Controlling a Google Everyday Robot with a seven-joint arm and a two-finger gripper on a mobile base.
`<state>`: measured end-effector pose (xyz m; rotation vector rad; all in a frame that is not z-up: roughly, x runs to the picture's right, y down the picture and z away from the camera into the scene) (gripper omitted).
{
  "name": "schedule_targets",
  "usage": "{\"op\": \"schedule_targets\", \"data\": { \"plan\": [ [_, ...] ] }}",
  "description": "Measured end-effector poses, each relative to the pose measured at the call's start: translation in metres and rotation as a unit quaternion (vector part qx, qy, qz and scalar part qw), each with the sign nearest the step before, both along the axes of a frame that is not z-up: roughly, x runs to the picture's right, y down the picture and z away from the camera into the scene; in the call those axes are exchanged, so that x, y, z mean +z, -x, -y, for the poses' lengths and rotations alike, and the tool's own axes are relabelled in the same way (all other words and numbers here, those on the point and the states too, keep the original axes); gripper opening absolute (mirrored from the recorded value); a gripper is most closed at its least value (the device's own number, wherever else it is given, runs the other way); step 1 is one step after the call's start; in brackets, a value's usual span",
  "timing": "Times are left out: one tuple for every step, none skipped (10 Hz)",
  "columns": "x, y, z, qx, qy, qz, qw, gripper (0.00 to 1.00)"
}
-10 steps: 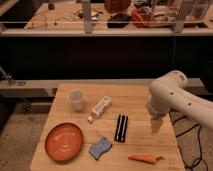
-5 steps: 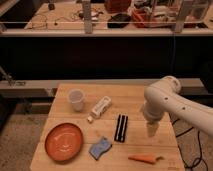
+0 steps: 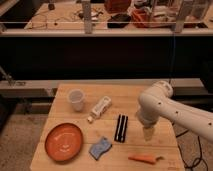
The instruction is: Push the eraser across the table
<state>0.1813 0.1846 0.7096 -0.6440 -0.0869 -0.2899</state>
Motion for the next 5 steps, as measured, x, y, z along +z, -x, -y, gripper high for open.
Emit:
{"op": "schedule_targets", "data": {
  "plan": [
    [0.0024, 0.0064, -0.0045, -0.012, 0.001, 0.009, 0.9999, 0.8],
    [0.0042, 0.0076, -0.0081, -0.021, 0.002, 0.014, 0.9997, 0.8],
    [0.0046, 0.0081, -0.0107, -0.026, 0.003, 0.017, 0.9995, 0.8],
    [0.0059, 0.0089, -0.0126, -0.03, 0.004, 0.019, 0.9994, 0.8],
    [0.009, 0.0125, -0.0142, -0.036, 0.005, 0.023, 0.9991, 0.8]
  ]
}}
